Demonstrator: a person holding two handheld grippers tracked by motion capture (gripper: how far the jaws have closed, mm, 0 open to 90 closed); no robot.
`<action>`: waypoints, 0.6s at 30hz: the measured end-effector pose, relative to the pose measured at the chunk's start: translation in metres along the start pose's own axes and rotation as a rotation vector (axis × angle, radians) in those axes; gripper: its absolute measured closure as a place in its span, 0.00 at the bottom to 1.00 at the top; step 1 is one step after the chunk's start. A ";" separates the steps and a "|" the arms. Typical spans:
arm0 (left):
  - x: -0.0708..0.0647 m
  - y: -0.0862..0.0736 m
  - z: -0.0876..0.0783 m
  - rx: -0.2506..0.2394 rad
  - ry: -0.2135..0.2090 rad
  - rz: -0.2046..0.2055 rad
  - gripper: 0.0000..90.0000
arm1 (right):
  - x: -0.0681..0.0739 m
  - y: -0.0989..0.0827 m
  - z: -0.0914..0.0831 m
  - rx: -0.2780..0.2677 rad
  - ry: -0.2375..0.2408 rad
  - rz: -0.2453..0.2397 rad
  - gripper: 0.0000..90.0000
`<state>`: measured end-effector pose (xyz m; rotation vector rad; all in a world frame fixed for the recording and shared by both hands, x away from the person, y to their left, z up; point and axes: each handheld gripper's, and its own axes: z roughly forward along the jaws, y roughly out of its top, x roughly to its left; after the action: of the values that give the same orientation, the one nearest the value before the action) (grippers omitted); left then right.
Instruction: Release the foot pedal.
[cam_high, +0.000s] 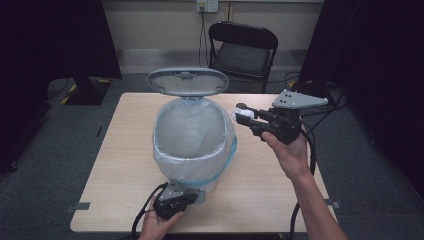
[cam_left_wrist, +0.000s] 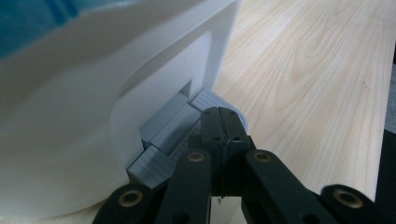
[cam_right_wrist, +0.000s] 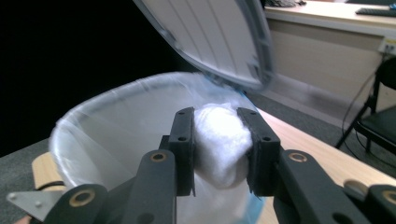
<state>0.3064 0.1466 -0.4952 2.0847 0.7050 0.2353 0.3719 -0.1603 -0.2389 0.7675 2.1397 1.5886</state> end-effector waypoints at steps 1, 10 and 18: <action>0.000 0.000 0.000 0.000 0.000 0.000 1.00 | 0.002 0.003 0.001 -0.003 0.008 -0.005 0.76; 0.000 0.000 0.000 -0.005 -0.007 0.002 1.00 | 0.014 0.023 0.022 -0.012 0.091 -0.018 0.76; 0.001 0.000 0.000 -0.005 -0.009 0.004 1.00 | 0.022 0.033 0.043 -0.005 0.167 -0.040 0.76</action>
<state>0.3069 0.1473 -0.4957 2.0811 0.6937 0.2297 0.3862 -0.1068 -0.2201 0.6056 2.2497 1.6903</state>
